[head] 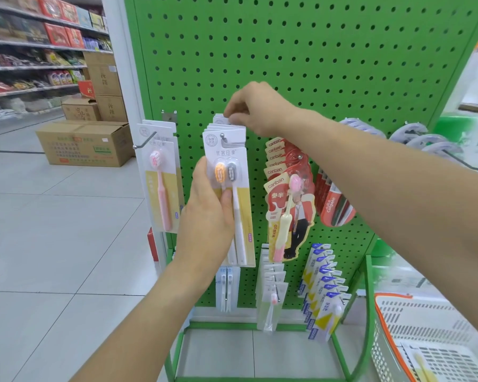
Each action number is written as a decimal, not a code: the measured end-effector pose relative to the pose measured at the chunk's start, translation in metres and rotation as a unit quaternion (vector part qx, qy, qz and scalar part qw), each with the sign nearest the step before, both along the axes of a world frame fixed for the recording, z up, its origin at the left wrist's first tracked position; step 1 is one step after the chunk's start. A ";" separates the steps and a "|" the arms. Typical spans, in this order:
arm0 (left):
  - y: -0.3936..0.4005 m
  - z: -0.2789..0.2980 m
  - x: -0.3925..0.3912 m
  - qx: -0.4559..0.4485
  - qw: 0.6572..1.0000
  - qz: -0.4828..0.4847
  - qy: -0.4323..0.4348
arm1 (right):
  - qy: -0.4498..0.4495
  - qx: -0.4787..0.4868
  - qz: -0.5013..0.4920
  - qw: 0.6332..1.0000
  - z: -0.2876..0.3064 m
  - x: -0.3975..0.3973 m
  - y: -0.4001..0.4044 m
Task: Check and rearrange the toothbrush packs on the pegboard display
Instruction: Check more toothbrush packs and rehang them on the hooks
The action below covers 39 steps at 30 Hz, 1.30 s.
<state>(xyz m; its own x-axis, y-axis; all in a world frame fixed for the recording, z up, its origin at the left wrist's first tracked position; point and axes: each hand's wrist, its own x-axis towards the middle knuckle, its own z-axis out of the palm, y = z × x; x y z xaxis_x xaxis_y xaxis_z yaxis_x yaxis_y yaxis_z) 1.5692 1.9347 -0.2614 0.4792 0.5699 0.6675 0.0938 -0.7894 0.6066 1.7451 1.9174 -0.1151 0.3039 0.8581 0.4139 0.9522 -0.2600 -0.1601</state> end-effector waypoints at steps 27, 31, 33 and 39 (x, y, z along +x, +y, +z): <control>0.015 -0.007 -0.026 -0.095 0.978 0.019 -0.184 | 0.030 0.025 0.167 0.985 0.017 -0.054 0.006; 0.023 -0.011 -0.049 -0.108 0.964 0.031 -0.242 | -0.042 0.106 0.218 0.969 0.003 -0.080 -0.011; 0.021 -0.016 -0.061 -0.094 0.961 0.020 -0.258 | -0.053 0.137 0.241 0.959 -0.009 -0.092 -0.021; 0.001 -0.032 -0.087 -0.169 0.951 -0.101 -0.240 | -0.056 0.120 0.302 0.944 -0.081 -0.123 -0.045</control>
